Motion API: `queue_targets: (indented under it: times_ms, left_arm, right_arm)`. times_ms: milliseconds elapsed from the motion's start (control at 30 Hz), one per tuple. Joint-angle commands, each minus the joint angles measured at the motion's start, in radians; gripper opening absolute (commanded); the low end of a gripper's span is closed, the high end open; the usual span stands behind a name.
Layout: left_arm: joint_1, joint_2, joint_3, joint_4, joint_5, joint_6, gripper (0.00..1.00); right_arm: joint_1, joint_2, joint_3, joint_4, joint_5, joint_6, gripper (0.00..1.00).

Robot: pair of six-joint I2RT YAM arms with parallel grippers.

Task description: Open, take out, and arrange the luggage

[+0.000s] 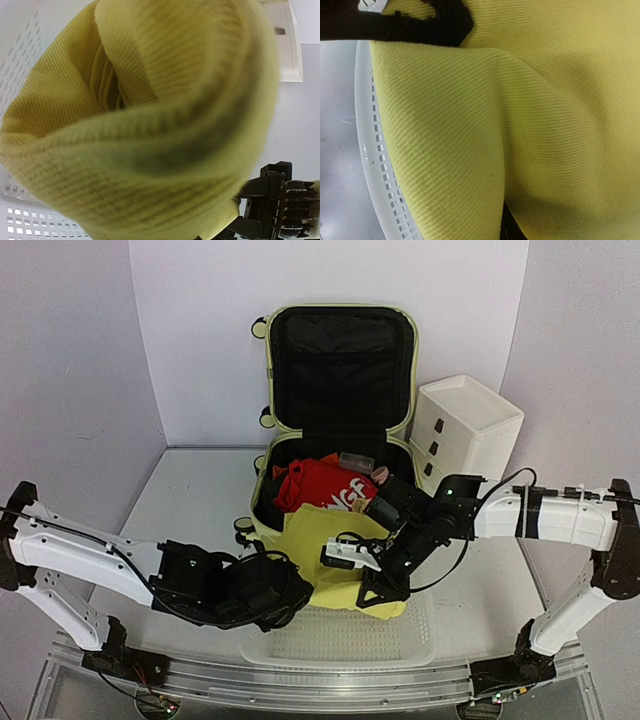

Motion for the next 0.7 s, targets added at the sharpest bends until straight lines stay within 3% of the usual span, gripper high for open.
queue_targets:
  times_ms: [0, 33, 67, 100, 167, 233, 333, 433, 533, 667]
  left_arm:
    - [-0.074, 0.068, -0.032, -0.149, 0.102, -0.076, 0.27]
    - [-0.081, 0.073, -0.023, -0.151, 0.101, -0.054, 0.48]
    - [-0.089, 0.072, -0.012, -0.157, 0.093, -0.036, 0.60]
    - [-0.097, 0.066, -0.007, -0.163, 0.082, -0.023, 0.67]
    - [-0.106, 0.047, 0.002, -0.202, 0.065, -0.013, 0.78]
    - [-0.111, 0.019, 0.005, -0.252, 0.044, -0.008, 0.86]
    - [-0.112, -0.032, -0.014, -0.286, 0.017, 0.005, 0.87]
    - [-0.111, -0.086, -0.035, -0.299, -0.039, 0.073, 0.85]
    - [-0.080, -0.151, -0.035, -0.310, -0.075, 0.211, 0.76]
    - [0.029, -0.211, -0.020, -0.292, 0.026, 0.480, 0.67]
  right_arm:
    - [-0.002, 0.043, -0.055, -0.042, -0.123, 0.029, 0.20]
    - [0.001, 0.055, -0.056, -0.044, -0.122, 0.040, 0.24]
    - [0.004, 0.055, -0.055, -0.047, -0.124, 0.049, 0.30]
    - [0.004, 0.045, -0.056, -0.049, -0.127, 0.057, 0.33]
    - [0.006, 0.007, -0.067, -0.050, -0.132, 0.075, 0.50]
    - [0.007, -0.032, -0.074, -0.051, -0.127, 0.096, 0.57]
    - [0.007, -0.077, -0.070, -0.057, -0.123, 0.127, 0.48]
    - [0.011, -0.085, -0.066, -0.064, -0.105, 0.168, 0.51]
    - [0.014, -0.076, -0.064, -0.062, -0.027, 0.266, 0.50]
    - [0.028, -0.110, -0.090, 0.002, 0.057, 0.540, 0.53]
